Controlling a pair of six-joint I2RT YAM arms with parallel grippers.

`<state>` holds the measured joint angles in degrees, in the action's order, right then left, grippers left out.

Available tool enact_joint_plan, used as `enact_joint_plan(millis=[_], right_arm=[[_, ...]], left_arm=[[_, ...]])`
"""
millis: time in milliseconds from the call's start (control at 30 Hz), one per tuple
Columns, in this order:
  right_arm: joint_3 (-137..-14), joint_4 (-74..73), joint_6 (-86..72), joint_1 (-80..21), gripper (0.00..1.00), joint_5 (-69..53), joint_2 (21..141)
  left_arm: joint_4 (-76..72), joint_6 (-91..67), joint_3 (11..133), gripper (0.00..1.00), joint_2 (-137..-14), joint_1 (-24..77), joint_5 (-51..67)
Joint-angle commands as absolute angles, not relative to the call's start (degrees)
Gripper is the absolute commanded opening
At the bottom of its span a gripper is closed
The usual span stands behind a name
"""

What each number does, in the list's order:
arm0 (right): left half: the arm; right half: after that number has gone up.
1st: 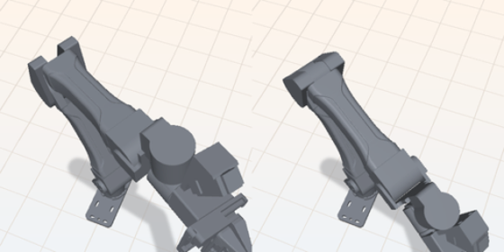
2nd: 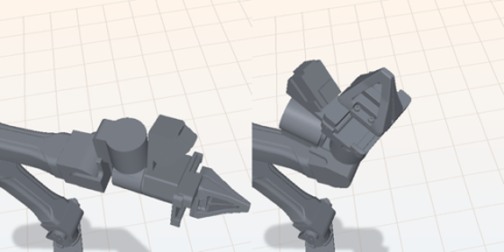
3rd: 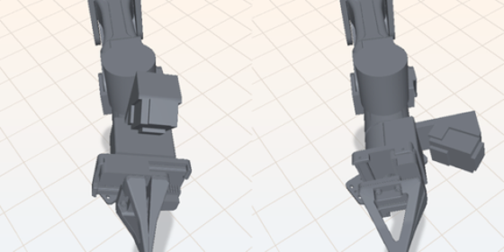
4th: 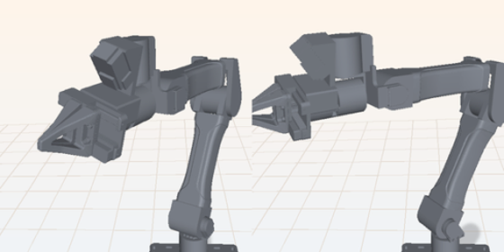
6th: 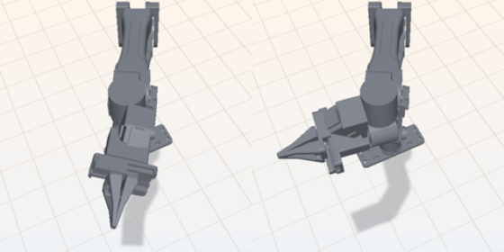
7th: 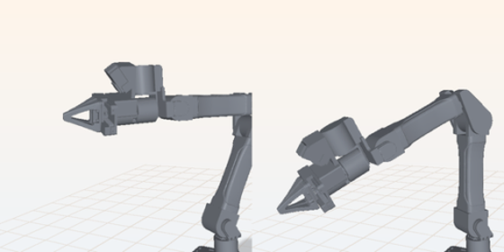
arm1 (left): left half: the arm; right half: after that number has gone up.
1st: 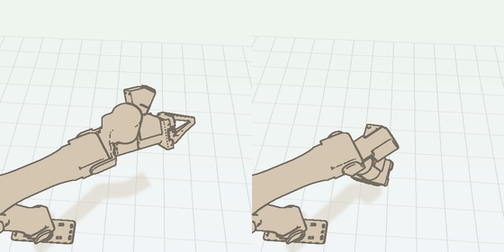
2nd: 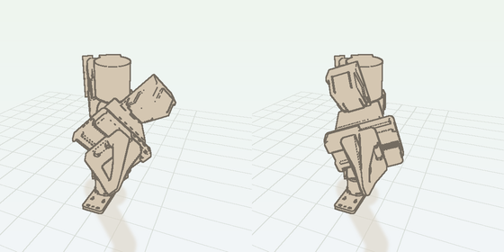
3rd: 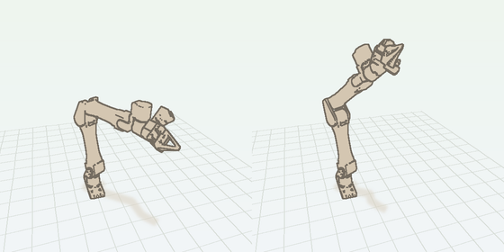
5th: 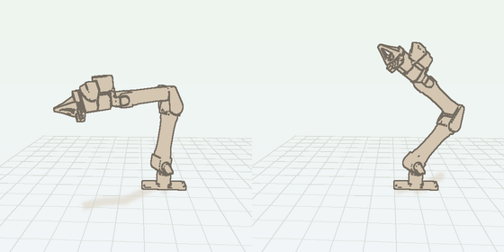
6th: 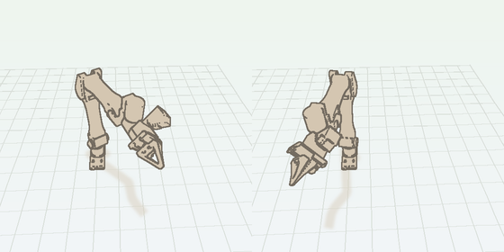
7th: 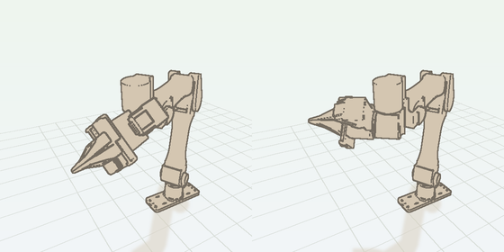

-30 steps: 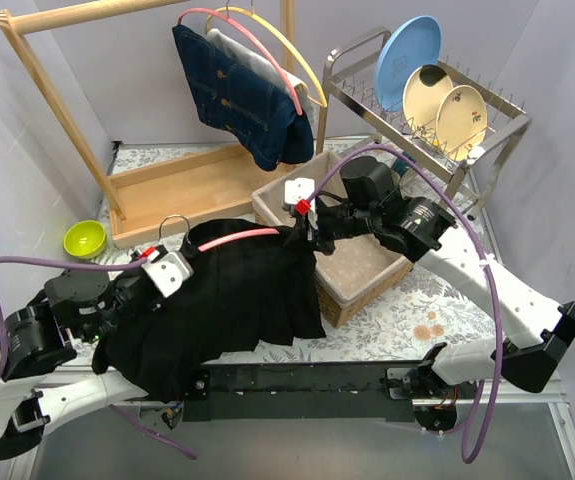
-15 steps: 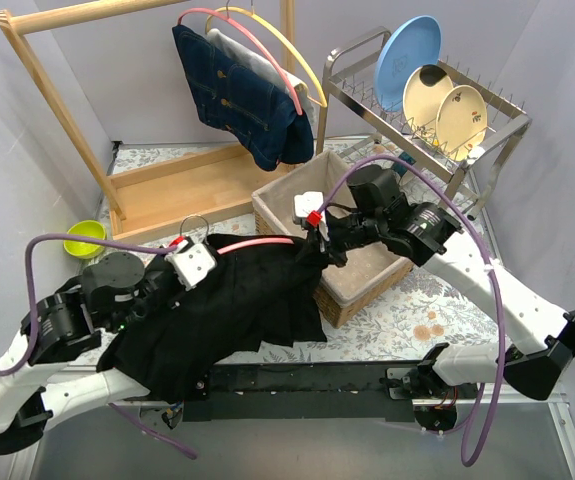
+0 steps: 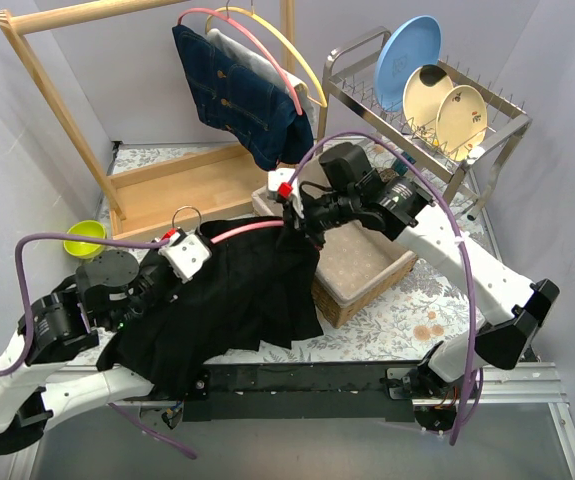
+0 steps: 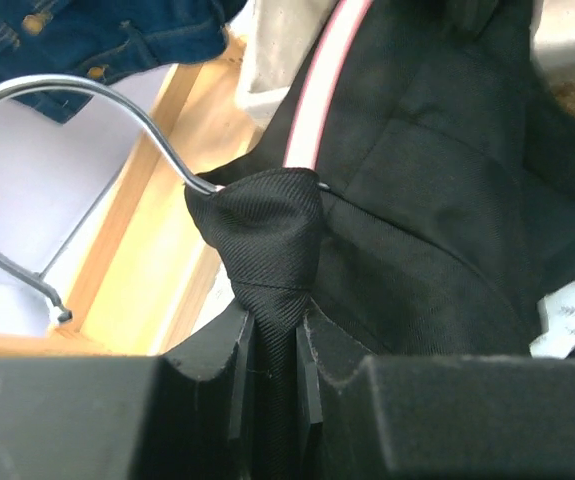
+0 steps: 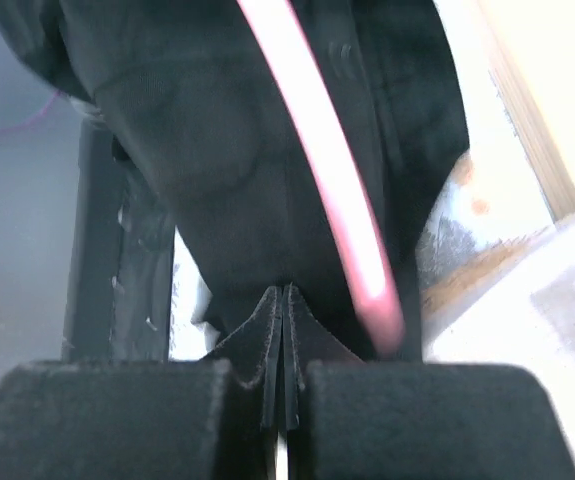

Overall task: Place the skirt on the hanger
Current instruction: Place skirt on hanger

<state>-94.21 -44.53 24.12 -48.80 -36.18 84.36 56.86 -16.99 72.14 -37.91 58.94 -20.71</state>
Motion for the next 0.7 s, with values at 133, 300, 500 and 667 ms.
enact_joint_plan(millis=[133,300,500,667], right_arm=[[-108.0,-35.1,16.8,-51.8,0.01,-48.0,88.0],[-108.0,-35.5,17.4,-51.8,0.01,-46.7,88.4],[-105.7,-37.2,17.2,-45.1,0.22,-46.7,82.0],[-103.1,-41.4,19.9,-36.1,0.52,-47.9,79.8]], left_arm=[[43.2,-19.8,70.3,0.0,-41.8,59.4,-14.2],[44.3,-19.2,70.5,0.0,-41.9,59.4,-15.5],[48.2,-16.9,69.1,0.0,-37.9,59.4,-16.3],[51.7,-16.9,68.8,0.0,-36.1,59.4,-15.0]])
